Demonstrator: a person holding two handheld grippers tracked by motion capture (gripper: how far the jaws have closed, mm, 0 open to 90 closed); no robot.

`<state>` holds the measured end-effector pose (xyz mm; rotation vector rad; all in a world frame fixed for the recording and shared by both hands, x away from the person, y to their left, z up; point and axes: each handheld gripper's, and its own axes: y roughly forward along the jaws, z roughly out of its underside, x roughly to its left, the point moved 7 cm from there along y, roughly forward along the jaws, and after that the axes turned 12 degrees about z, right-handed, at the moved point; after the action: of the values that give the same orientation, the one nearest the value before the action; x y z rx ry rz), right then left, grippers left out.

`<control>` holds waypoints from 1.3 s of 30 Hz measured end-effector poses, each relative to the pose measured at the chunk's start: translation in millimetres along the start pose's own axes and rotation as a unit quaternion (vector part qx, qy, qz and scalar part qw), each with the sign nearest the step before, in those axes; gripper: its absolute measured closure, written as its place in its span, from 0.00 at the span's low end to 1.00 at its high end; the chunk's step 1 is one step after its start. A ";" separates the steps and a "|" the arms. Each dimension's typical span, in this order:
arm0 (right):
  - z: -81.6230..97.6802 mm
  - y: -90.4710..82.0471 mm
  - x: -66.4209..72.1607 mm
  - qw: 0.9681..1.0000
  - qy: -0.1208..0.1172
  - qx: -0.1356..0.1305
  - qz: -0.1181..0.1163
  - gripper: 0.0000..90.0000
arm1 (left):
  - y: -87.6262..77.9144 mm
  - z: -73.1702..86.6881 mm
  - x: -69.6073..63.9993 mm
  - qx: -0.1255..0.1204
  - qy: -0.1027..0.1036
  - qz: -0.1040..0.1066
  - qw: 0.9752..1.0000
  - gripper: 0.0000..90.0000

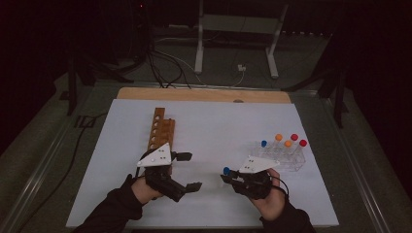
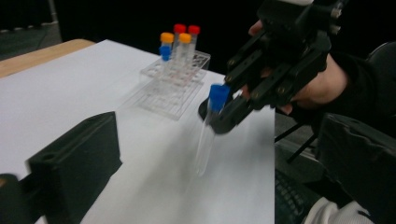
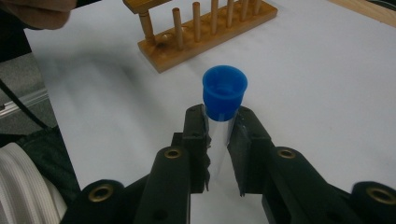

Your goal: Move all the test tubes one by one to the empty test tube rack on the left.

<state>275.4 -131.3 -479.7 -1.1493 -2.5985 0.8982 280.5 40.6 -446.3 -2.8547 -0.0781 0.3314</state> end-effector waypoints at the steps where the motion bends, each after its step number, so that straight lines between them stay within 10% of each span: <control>1: -0.1 -0.2 0.4 1.000 0.000 0.000 -0.001 0.85 | 4.2 -1.8 0.4 0.001 0.002 0.003 1.000 0.03; 12: -2.3 -2.7 4.0 1.000 -0.003 -0.004 -0.008 0.85 | 41.7 -11.7 1.7 0.006 0.009 0.038 0.999 0.24; 23: -3.7 -4.0 3.9 1.000 -0.002 -0.008 -0.008 0.85 | 55.6 -15.9 5.3 0.012 0.023 0.038 0.999 0.60; 39: -5.3 -6.0 2.6 1.000 0.001 -0.010 -0.008 0.85 | 65.6 -11.5 6.7 0.049 0.051 0.028 0.997 0.85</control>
<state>271.8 -130.2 -472.2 -1.1315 -2.6179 0.8692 291.1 -25.0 -454.6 -2.7748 0.0369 0.1952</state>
